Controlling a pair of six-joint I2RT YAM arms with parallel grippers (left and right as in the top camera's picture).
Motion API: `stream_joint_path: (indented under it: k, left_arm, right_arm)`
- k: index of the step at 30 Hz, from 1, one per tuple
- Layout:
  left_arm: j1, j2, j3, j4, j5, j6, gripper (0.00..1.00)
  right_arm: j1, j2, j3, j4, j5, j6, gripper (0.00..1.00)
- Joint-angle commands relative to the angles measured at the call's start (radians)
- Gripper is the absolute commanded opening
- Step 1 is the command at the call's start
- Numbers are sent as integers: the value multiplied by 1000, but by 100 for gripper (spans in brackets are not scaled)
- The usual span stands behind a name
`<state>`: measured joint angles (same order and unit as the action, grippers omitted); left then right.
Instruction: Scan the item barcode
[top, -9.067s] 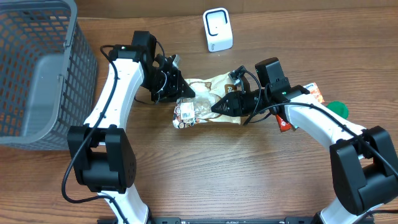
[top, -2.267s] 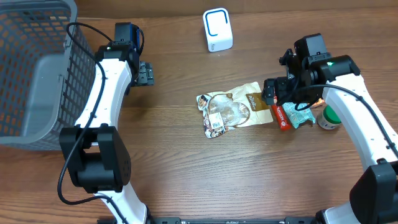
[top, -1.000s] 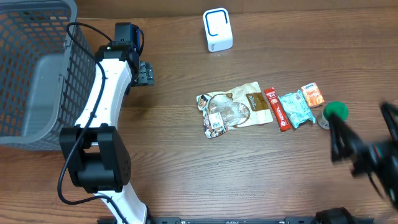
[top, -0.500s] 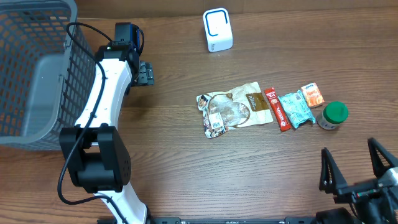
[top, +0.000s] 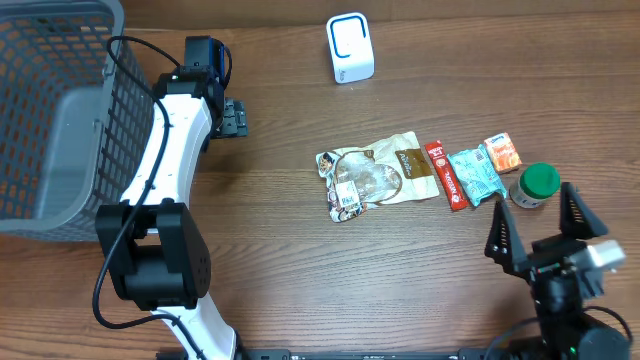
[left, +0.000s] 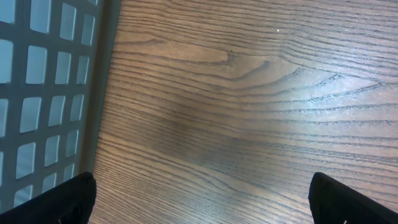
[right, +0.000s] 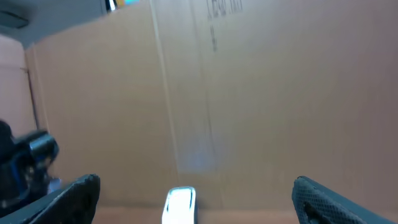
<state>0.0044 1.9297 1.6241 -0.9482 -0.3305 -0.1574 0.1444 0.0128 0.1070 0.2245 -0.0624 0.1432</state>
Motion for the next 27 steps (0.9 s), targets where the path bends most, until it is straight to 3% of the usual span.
stream_joint_path:
  k: [1, 14, 27]
  left_arm:
    - [-1, -19, 15, 3, -12, -14, 100]
    - [-4, -19, 15, 4, -12, -14, 100]
    - [-4, -19, 15, 4, -10, -14, 100]
  right_arm:
    - [-5, -9, -63, 0, 10, 32, 100]
    - [-5, -9, -99, -304, 16, 67, 100]
    - [-5, -8, -99, -306, 17, 67, 100]
